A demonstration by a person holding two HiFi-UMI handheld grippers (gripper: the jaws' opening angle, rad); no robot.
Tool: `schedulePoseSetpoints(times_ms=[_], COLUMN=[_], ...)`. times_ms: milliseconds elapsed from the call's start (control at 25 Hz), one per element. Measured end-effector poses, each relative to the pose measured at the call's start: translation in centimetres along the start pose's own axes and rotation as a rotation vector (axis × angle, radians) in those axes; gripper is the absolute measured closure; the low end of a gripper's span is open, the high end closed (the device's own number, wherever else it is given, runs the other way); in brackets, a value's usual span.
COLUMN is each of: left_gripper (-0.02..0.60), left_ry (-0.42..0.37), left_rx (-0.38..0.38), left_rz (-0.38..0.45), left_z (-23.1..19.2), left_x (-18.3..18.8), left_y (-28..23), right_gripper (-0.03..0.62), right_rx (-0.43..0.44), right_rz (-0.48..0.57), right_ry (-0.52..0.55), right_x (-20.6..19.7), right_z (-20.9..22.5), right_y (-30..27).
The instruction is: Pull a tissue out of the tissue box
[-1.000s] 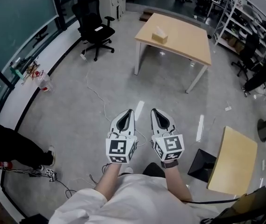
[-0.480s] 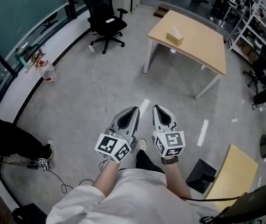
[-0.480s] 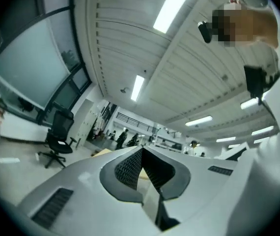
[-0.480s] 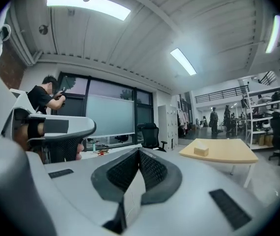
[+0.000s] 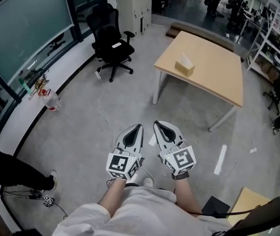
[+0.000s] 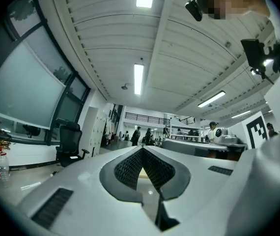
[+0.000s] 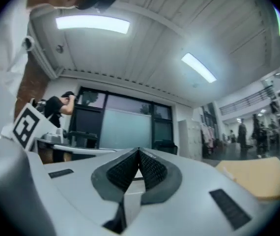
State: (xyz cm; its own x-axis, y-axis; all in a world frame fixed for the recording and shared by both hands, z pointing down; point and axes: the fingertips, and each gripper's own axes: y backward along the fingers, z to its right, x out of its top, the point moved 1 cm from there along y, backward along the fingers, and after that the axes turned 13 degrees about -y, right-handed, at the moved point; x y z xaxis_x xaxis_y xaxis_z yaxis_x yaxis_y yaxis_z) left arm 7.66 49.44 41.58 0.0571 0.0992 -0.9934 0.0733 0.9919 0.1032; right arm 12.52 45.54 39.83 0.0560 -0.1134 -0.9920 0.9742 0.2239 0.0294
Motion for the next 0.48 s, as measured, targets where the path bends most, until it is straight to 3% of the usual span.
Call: schedulePoseSetpoints(times_ms=[80,240,480], left_gripper=[0.592,0.592,0.592], left_ry=[0.0,-0.016,-0.021], left_rx=[0.002,-0.005,-0.052], left_rz=[-0.018,-0.04,-0.025], left_z=[0.1,-1.0,-2.4], left_x=[-0.9,-0.8,-1.0], left_y=[-2.2,-6.4,-13.9], right_gripper=[0.594,0.594,0.594], right_rx=[0.058,-0.106,-0.194], right_rz=[-0.021,-0.048,-0.032], right_ry=[0.057,-0.048,-0.129], right_x=[-0.5,-1.1,-1.3], right_z=[1.5,7.4,15.0], right_y=[-0.8,-2.0,-3.6])
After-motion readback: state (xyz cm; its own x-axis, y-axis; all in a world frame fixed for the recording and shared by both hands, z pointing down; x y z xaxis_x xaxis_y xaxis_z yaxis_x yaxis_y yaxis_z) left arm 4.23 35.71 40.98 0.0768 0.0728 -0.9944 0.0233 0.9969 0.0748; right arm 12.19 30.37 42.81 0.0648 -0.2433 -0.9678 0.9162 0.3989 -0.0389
